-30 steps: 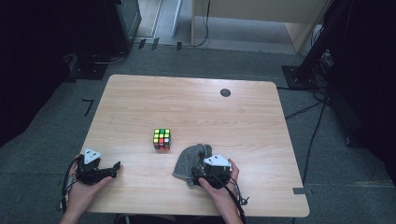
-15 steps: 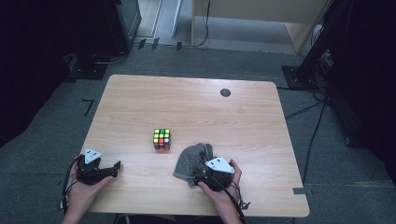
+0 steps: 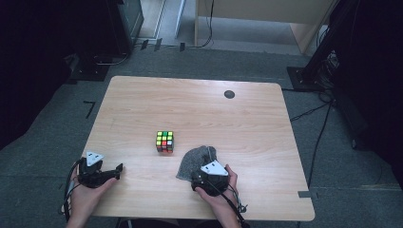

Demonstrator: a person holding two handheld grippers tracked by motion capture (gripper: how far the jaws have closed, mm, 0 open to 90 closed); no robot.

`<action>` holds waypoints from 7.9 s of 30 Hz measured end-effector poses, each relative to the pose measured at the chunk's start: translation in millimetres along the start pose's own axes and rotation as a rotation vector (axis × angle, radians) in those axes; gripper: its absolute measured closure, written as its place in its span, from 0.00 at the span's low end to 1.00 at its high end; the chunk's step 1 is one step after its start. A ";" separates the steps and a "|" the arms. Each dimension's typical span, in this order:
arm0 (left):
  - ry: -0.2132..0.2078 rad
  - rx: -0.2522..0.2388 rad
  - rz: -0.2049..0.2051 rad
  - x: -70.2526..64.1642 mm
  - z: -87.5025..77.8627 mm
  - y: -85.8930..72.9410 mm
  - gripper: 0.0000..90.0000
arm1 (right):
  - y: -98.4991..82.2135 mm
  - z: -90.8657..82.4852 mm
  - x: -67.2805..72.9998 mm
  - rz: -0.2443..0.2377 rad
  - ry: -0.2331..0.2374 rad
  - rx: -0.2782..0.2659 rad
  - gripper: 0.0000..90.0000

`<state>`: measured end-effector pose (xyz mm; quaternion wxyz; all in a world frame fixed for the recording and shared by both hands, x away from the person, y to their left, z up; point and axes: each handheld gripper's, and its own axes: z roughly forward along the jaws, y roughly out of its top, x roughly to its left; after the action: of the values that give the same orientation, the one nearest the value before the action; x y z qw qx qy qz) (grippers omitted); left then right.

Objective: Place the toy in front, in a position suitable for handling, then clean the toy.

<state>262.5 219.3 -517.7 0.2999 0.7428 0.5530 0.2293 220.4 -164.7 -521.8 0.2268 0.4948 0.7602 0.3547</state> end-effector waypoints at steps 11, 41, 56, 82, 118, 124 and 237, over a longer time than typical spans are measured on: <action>-0.043 -0.029 0.003 -7.1 -5.6 9.6 0.09 | -2.8 -3.2 -3.5 0.006 -0.025 -0.022 0.57; -0.181 -0.035 -0.010 -131.7 34.6 56.9 0.01 | -2.5 -37.4 -41.1 0.050 -0.056 -0.101 0.81; -0.057 -0.007 -0.082 -157.6 60.1 75.4 0.02 | -3.1 -41.3 -44.9 0.060 -0.052 -0.107 0.80; -0.102 -0.105 0.037 -144.3 53.0 76.4 0.37 | -2.8 -43.1 -46.9 0.060 -0.048 -0.111 0.79; -0.469 -0.279 0.604 -189.0 -21.4 42.9 0.38 | 35.7 -82.5 -0.1 -0.030 0.119 -0.212 0.78; -0.453 -0.275 0.609 -188.8 -21.1 42.3 0.38 | 34.6 -90.1 -17.0 0.045 0.117 -0.231 0.78; -0.523 -0.362 0.587 -194.4 -27.4 41.3 0.38 | 35.1 -98.0 -7.6 0.076 0.151 -0.248 0.78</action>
<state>217.3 29.5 -471.0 0.4774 0.8371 0.1745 0.2021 176.1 -193.4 -431.8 0.2148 0.4634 0.7063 0.4902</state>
